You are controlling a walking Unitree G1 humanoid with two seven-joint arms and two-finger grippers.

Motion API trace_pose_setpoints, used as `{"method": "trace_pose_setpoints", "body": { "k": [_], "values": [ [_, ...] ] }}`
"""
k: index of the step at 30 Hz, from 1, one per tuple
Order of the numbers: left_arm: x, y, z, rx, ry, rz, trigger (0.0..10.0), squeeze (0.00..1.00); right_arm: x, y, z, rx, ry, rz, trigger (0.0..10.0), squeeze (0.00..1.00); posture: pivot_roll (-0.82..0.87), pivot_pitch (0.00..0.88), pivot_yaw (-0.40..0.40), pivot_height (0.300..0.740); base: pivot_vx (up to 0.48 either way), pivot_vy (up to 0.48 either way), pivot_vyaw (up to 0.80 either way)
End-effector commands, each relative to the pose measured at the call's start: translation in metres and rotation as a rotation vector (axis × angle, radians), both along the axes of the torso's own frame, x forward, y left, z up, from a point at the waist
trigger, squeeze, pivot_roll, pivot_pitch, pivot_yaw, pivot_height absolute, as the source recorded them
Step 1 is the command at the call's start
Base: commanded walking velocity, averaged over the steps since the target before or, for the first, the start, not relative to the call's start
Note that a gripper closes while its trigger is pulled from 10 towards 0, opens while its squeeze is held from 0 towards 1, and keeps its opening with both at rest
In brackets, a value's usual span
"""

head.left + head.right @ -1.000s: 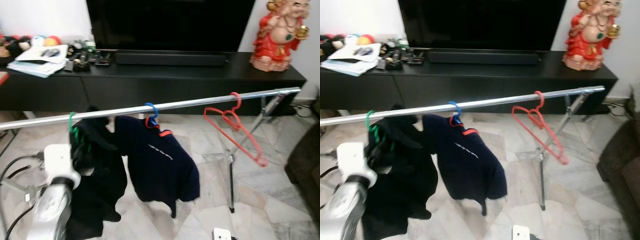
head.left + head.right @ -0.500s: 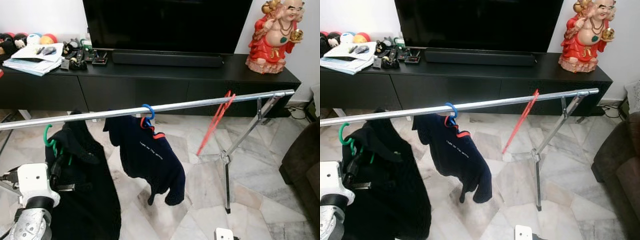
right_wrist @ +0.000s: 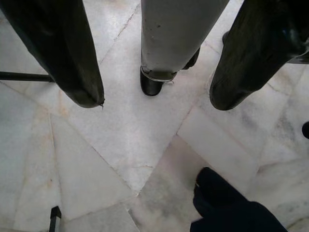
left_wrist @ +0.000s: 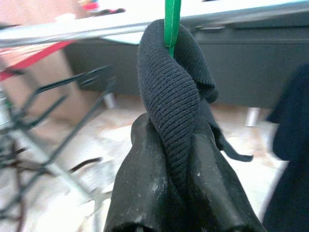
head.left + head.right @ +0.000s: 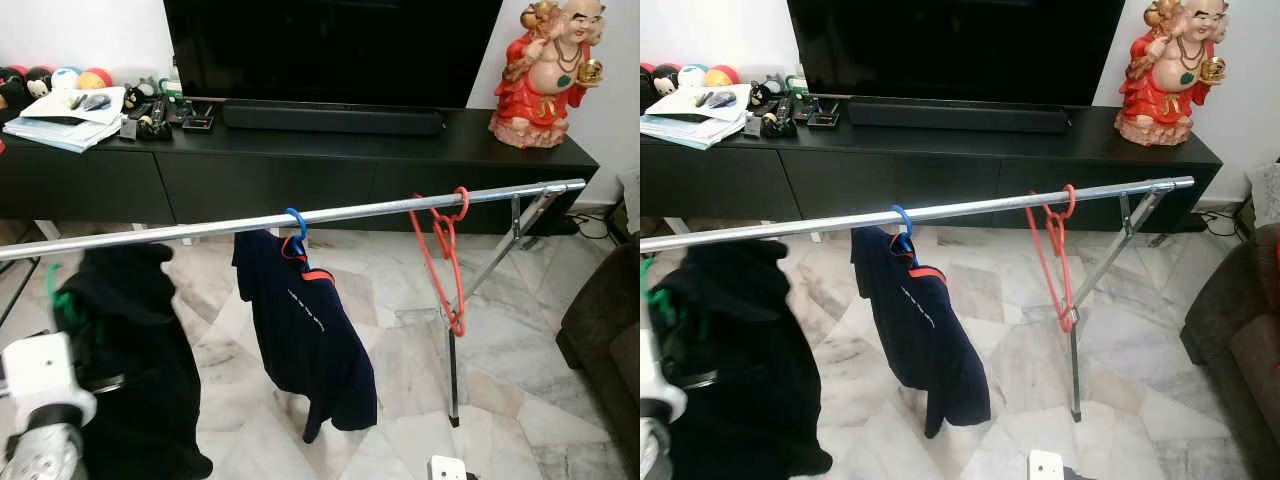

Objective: Hang hanger

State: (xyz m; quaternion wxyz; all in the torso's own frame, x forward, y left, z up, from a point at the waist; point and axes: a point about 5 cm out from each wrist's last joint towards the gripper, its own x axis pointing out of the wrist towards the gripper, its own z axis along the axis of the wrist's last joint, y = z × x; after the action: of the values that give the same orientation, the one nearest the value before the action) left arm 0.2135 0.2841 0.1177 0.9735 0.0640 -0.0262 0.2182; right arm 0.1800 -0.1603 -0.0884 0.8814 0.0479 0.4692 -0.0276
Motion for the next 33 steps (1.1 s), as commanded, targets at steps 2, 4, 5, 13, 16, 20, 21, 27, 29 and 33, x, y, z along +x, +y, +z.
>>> {"method": "trace_pose_setpoints", "body": {
  "k": [2, 4, 5, 13, 16, 20, 21, 27, 29, 33],
  "values": [
    [-0.003, 0.003, 0.013, 0.028, -0.066, 0.028, 10.0, 0.0, -0.003, -0.001, -0.001, -0.004, 0.01, 0.004, 10.0, 0.0, 0.04, 0.084, -0.039, 0.721, 0.0, 0.0, 0.0],
    [-0.004, 0.003, 0.013, 0.027, -0.065, 0.033, 10.0, 0.0, -0.003, -0.001, -0.001, -0.004, 0.01, 0.005, 10.0, 0.0, 0.04, 0.084, -0.039, 0.721, 0.0, 0.0, 0.0],
    [-0.008, 0.003, 0.014, 0.024, -0.075, 0.051, 10.0, 0.0, -0.003, 0.0, -0.001, -0.006, 0.009, 0.01, 10.0, 0.0, 0.04, 0.082, -0.035, 0.721, 0.0, 0.0, 0.0],
    [-0.037, -0.003, 0.018, 0.084, -0.078, 0.085, 10.0, 0.0, -0.002, -0.001, -0.001, -0.007, 0.01, 0.02, 10.0, 0.0, 0.05, 0.088, -0.035, 0.721, 0.0, 0.0, 0.0],
    [-0.049, 0.003, 0.02, 0.109, -0.079, 0.154, 10.0, 0.0, -0.002, -0.001, -0.001, -0.007, 0.01, 0.028, 10.0, 0.0, 0.07, 0.091, -0.039, 0.721, 0.0, 0.0, 0.0],
    [-0.06, 0.002, 0.026, 0.132, -0.1, 0.196, 10.0, 0.0, -0.001, -0.001, -0.001, -0.007, 0.01, 0.036, 10.0, 0.0, 0.08, 0.09, -0.04, 0.721, 0.0, 0.0, 0.0],
    [-0.061, 0.002, 0.028, 0.142, -0.107, 0.2, 10.0, 0.0, -0.001, -0.001, 0.0, -0.007, 0.01, 0.038, 10.0, 0.0, 0.08, 0.091, -0.041, 0.721, 0.0, 0.0, 0.0],
    [-0.051, 0.003, 0.041, 0.18, -0.166, 0.191, 10.0, 0.0, 0.0, 0.0, 0.0, -0.007, 0.007, 0.046, 10.0, 0.0, 0.08, 0.086, -0.044, 0.721, 0.0, 0.0, 0.0],
    [-0.04, 0.001, 0.043, 0.185, -0.18, 0.151, 10.0, 0.0, 0.0, 0.0, 0.0, -0.006, 0.006, 0.045, 10.0, 0.0, 0.07, 0.084, -0.041, 0.721, 0.0, 0.0, 0.0],
    [-0.03, -0.003, 0.045, 0.2, -0.188, 0.113, 10.0, 0.0, 0.0, 0.0, 0.0, -0.007, 0.007, 0.042, 10.0, 0.0, 0.07, 0.083, -0.042, 0.721, 0.0, 0.0, 0.0]
  ]
}}
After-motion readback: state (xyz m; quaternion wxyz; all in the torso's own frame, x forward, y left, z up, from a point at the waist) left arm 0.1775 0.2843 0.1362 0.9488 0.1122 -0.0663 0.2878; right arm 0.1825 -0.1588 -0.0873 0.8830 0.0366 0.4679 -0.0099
